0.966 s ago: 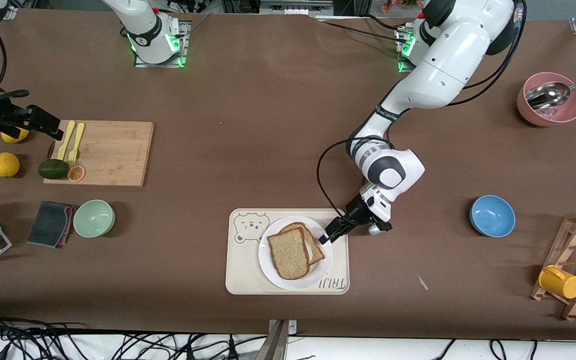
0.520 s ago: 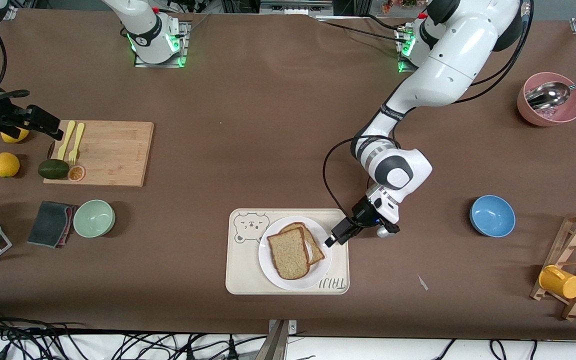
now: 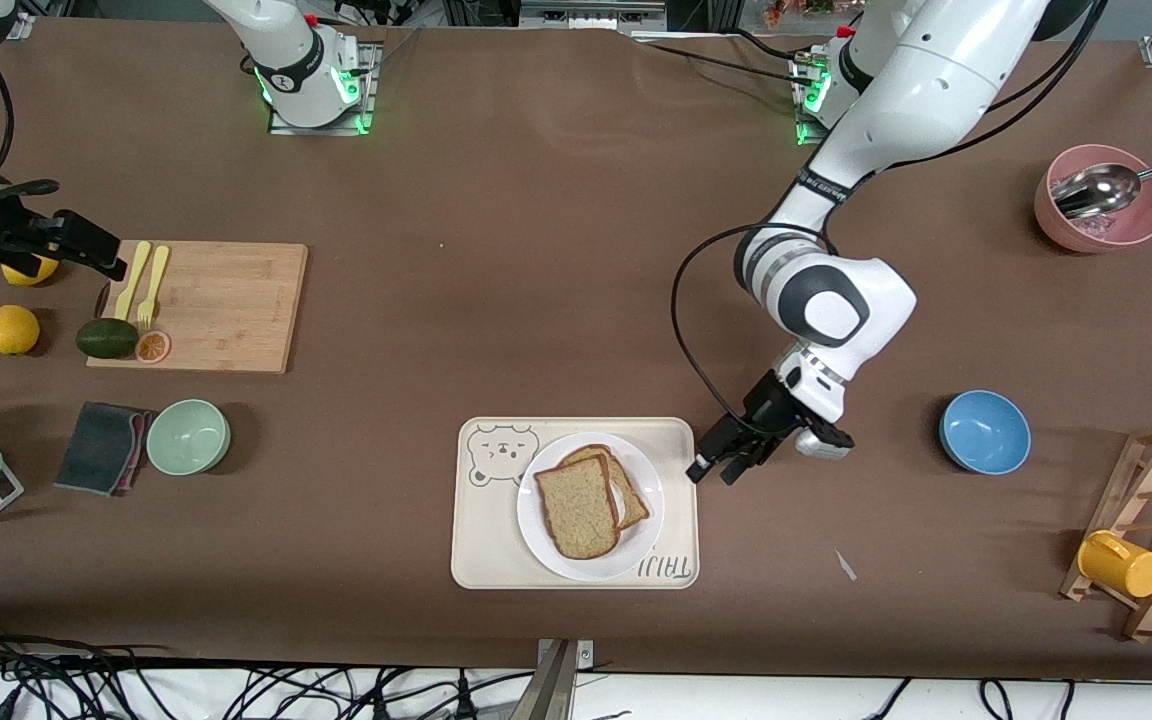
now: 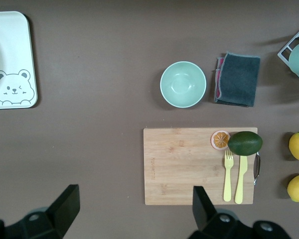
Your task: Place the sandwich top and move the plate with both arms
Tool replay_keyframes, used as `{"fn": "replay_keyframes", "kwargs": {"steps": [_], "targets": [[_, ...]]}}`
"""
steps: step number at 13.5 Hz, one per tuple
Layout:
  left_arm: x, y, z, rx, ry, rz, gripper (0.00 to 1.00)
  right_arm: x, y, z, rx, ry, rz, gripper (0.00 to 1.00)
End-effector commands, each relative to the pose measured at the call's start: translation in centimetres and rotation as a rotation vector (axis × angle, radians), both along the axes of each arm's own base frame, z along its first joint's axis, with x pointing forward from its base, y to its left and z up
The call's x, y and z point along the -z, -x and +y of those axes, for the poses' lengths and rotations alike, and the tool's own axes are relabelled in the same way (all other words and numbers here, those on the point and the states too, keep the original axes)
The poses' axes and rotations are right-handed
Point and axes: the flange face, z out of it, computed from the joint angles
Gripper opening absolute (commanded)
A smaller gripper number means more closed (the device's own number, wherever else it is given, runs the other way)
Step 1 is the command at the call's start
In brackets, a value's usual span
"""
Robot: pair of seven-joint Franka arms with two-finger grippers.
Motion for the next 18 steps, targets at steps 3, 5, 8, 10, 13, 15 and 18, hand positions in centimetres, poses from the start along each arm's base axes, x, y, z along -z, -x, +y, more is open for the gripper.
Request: {"fn": "replay_keyframes", "kwargs": {"steps": [3, 5, 8, 10, 13, 15, 18], "targets": [[-0.4, 0.9, 1.0, 0.027, -0.031, 0.005, 1.00, -0.2, 0.3, 0.1, 0.008, -0.016, -0.002, 1.00], [-0.5, 0.3, 2.6, 0.036, -0.022, -0.006, 1.00, -0.2, 0.3, 0.1, 0.008, -0.016, -0.002, 1.00], [-3.2, -0.2, 4.6, 0.001, 0.075, 0.019, 1.00, -0.2, 0.3, 0.1, 0.008, -0.016, -0.002, 1.00], [-6.2, -1.8, 6.0, -0.070, 0.142, 0.113, 1.00, -0.2, 0.3, 0.1, 0.008, -0.016, -0.002, 1.00], [-8.4, -3.1, 8.2, -0.072, 0.141, 0.156, 1.00, -0.2, 0.3, 0.0, 0.009, -0.016, -0.002, 1.00], [-9.5, -3.4, 10.0, -0.027, 0.050, 0.155, 1.00, -0.2, 0.3, 0.0, 0.009, -0.016, -0.002, 1.00], [-11.4, -3.4, 12.3, 0.104, -0.099, 0.200, 1.00, -0.2, 0.3, 0.0, 0.009, -0.016, 0.000, 1.00]]}}
